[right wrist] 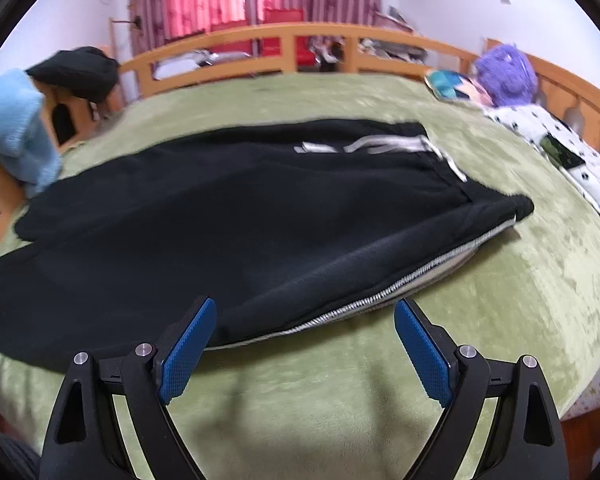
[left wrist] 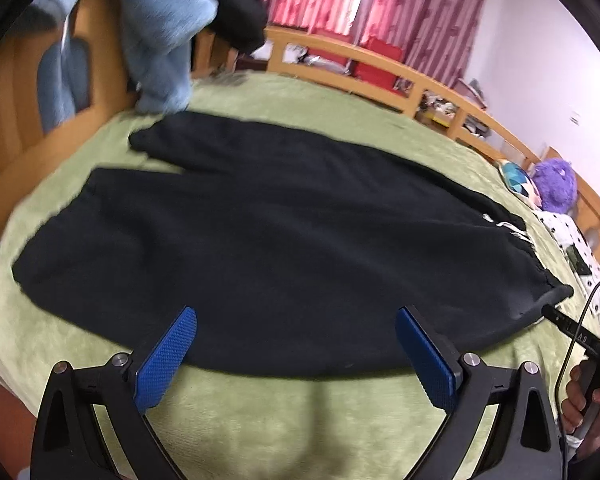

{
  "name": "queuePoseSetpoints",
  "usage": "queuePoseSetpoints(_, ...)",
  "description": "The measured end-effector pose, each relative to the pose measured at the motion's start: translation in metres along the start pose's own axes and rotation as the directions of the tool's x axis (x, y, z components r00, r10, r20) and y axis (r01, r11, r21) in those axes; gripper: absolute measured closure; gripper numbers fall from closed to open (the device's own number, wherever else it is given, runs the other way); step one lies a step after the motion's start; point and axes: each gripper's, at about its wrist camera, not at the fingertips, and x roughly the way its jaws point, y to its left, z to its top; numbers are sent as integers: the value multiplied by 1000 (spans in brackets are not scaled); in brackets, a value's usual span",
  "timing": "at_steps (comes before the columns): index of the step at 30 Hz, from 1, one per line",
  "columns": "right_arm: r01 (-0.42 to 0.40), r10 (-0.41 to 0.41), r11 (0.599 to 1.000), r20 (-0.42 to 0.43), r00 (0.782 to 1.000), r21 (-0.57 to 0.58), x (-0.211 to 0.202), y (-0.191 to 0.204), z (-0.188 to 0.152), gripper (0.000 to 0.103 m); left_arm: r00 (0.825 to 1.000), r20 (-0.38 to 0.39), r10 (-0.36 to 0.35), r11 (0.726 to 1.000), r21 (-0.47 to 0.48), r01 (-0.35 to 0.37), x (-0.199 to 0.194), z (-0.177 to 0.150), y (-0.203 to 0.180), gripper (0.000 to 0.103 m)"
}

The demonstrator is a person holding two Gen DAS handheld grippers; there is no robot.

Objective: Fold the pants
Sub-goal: 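Lower both tools toward the striped side edge of the black sweatpants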

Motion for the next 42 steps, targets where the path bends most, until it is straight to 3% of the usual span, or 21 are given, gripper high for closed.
queuePoseSetpoints(3, -10, 12, 999, -26, 1000, 46, 13, -7, -4, 13, 999, -37, 7, 1000, -23, -8, 13, -4, 11, 4)
queuePoseSetpoints(16, 37, -38, 993, 9, 999, 115, 18, -34, 2, 13, 997, -78, -13, 991, -135, 2, 39, -9, 40, 4)
queuePoseSetpoints(20, -21, 20, 983, 7, 1000, 182, 20, -46, 4, 13, 997, -73, -28, 987, -159, 16, 42, -9, 44, 4)
queuePoseSetpoints(29, -64, 69, 955, -7, 998, 288, 33, -65, 6, 13, 996, -86, -16, 988, -153, 3, 49, -10, 45, 4)
queuePoseSetpoints(37, -58, 58, 967, 5, 998, 249, 32, -66, 11, 13, 995, -96, -34, 987, -158, 18, 46, -6, 52, 4)
queuePoseSetpoints(42, -92, 101, 968, -25, 995, 235, 33, -67, 9, 28, 993, -107, -54, 981, -193, 32, 43, -6, 57, 4)
